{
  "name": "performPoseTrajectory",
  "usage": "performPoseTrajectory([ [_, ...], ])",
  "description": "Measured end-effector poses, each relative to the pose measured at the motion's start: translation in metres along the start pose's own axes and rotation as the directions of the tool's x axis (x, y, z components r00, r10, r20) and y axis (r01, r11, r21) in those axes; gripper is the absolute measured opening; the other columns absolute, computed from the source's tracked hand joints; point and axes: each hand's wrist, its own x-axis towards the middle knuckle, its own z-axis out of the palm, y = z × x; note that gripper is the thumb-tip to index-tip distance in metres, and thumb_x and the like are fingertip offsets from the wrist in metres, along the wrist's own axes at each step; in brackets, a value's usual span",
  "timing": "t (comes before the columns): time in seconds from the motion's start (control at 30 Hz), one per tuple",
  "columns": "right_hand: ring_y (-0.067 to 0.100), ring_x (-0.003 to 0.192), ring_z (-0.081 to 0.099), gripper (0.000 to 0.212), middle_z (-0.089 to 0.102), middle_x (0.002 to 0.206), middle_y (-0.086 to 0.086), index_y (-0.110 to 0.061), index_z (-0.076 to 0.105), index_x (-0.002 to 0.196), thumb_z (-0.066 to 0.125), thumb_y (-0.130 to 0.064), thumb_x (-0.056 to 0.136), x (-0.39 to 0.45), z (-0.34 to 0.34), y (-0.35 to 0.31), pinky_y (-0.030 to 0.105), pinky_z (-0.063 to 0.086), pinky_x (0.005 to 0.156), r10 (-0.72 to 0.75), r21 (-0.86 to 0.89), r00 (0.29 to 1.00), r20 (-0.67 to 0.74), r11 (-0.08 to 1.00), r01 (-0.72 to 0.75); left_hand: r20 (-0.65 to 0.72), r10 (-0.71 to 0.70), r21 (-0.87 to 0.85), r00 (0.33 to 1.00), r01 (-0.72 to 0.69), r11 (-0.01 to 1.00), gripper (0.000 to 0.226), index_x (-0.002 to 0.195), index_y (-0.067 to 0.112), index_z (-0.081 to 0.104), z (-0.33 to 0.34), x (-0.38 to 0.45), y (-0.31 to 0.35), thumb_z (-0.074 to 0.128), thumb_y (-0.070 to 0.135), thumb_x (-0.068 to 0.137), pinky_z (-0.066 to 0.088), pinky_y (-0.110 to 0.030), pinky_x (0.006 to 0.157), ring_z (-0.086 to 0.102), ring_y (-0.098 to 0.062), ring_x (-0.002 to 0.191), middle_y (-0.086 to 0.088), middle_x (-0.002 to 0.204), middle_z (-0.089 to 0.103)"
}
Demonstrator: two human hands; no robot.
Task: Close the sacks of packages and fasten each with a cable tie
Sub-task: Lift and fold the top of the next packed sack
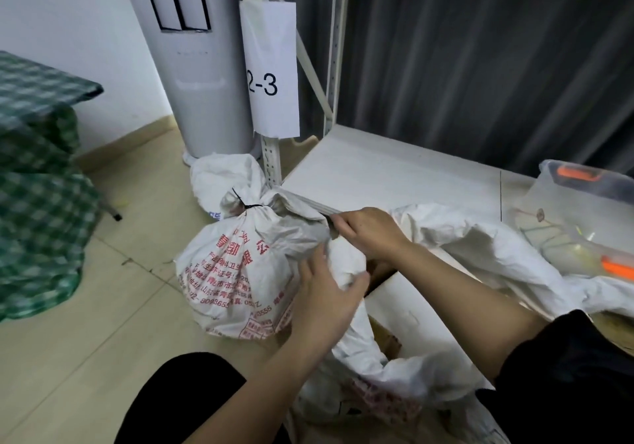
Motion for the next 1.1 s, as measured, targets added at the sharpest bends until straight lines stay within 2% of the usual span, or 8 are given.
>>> performPoseTrajectory([
  [0.07, 0.025, 0.079, 0.055, 0.044, 0.063, 0.081, 0.003, -0.018, 0.052, 0.075, 0.028, -0.046, 0.099, 0.011, -0.001, -0.008, 0.038, 0.038, 0.066, 0.089, 0.16, 0.992, 0.089, 0.982, -0.102, -0.124, 0.081, 0.139, 0.989, -0.064, 0.988, 0.072, 0.141, 0.016, 0.023, 0.003, 0.006, 0.008, 0.06, 0.044, 0.086, 0.042, -0.031, 0.087, 0.046, -0.021, 0.118, -0.004, 0.138, 0.031],
  [0.17, 0.021, 0.083, 0.055, 0.034, 0.06, 0.082, -0.002, -0.025, 0.051, 0.078, 0.038, -0.049, 0.098, 0.014, -0.012, -0.003, 0.037, 0.04, 0.073, 0.13, 0.337, 0.978, 0.165, 0.924, -0.18, -0.186, 0.058, -0.007, 0.981, -0.06, 0.998, 0.046, 0.132, 0.016, 0.037, 0.003, 0.023, 0.007, 0.054, 0.035, 0.093, 0.043, -0.027, 0.077, 0.054, -0.016, 0.1, -0.001, 0.126, 0.049],
  [0.37, 0.021, 0.099, 0.059, 0.06, 0.063, 0.11, -0.002, -0.026, 0.053, 0.127, 0.024, -0.066, 0.092, -0.016, -0.015, 0.049, 0.04, 0.04, 0.09, -0.335, -0.327, 0.942, 0.013, 0.889, 0.32, -0.071, -0.231, -0.493, 0.97, 0.167, 0.854, 0.035, 0.13, 0.013, 0.052, -0.004, 0.031, -0.004, 0.045, 0.027, 0.099, 0.035, -0.025, 0.085, 0.048, -0.012, 0.104, 0.003, 0.119, 0.055],
  [0.6, 0.018, 0.087, 0.061, 0.063, 0.065, 0.092, -0.006, -0.029, 0.061, 0.112, 0.02, -0.07, 0.087, -0.022, -0.01, 0.071, 0.032, 0.039, 0.079, -0.198, -0.156, 0.98, -0.022, 0.969, 0.192, 0.263, -0.459, -0.683, 0.849, 0.499, 0.533, 0.046, 0.133, 0.001, 0.048, -0.006, 0.047, -0.008, 0.052, 0.027, 0.095, 0.039, -0.036, 0.102, 0.049, -0.03, 0.121, -0.016, 0.136, 0.051],
  [0.73, 0.017, 0.089, 0.058, 0.037, 0.066, 0.091, -0.007, -0.025, 0.059, 0.094, 0.04, -0.057, 0.095, -0.023, 0.006, 0.066, 0.029, 0.036, 0.076, -0.073, 0.102, 0.997, -0.022, 0.992, 0.075, -0.088, -0.136, -0.1, 0.987, 0.127, 0.987, 0.047, 0.14, 0.011, 0.034, -0.005, 0.051, -0.008, 0.045, 0.027, 0.097, 0.039, -0.036, 0.099, 0.049, -0.026, 0.117, -0.012, 0.137, 0.048],
  [0.87, 0.015, 0.082, 0.055, 0.02, 0.061, 0.082, -0.007, -0.034, 0.053, 0.09, 0.049, -0.053, 0.093, -0.013, 0.002, 0.058, 0.032, 0.04, 0.071, 0.069, 0.343, 0.997, 0.046, 0.936, -0.081, -0.097, 0.295, 0.417, 0.951, -0.23, 0.879, 0.075, 0.147, 0.016, 0.019, 0.01, 0.06, 0.002, 0.053, 0.048, 0.088, 0.04, -0.038, 0.101, 0.041, -0.025, 0.128, -0.007, 0.145, 0.036],
  [1.0, 0.014, 0.077, 0.054, 0.02, 0.057, 0.077, -0.007, -0.037, 0.05, 0.102, 0.055, -0.052, 0.09, -0.017, 0.0, 0.059, 0.031, 0.038, 0.07, 0.146, 0.546, 0.988, 0.058, 0.824, -0.154, -0.036, 0.271, 0.443, 0.962, -0.228, 0.867, 0.067, 0.146, 0.019, 0.021, 0.025, 0.081, -0.004, 0.048, 0.048, 0.092, 0.042, -0.04, 0.098, 0.049, -0.027, 0.123, -0.01, 0.14, 0.045],
  [1.1, 0.016, 0.11, 0.052, 0.044, 0.057, 0.12, -0.005, -0.033, 0.042, 0.132, 0.048, -0.053, 0.093, -0.026, -0.006, 0.076, 0.032, 0.034, 0.093, 0.017, 0.155, 0.997, -0.073, 0.988, -0.006, 0.009, 0.243, 0.227, 0.97, -0.238, 0.944, 0.05, 0.138, 0.021, 0.033, 0.02, 0.092, -0.007, 0.048, 0.042, 0.095, 0.043, -0.037, 0.095, 0.055, -0.027, 0.115, -0.008, 0.128, 0.057],
])
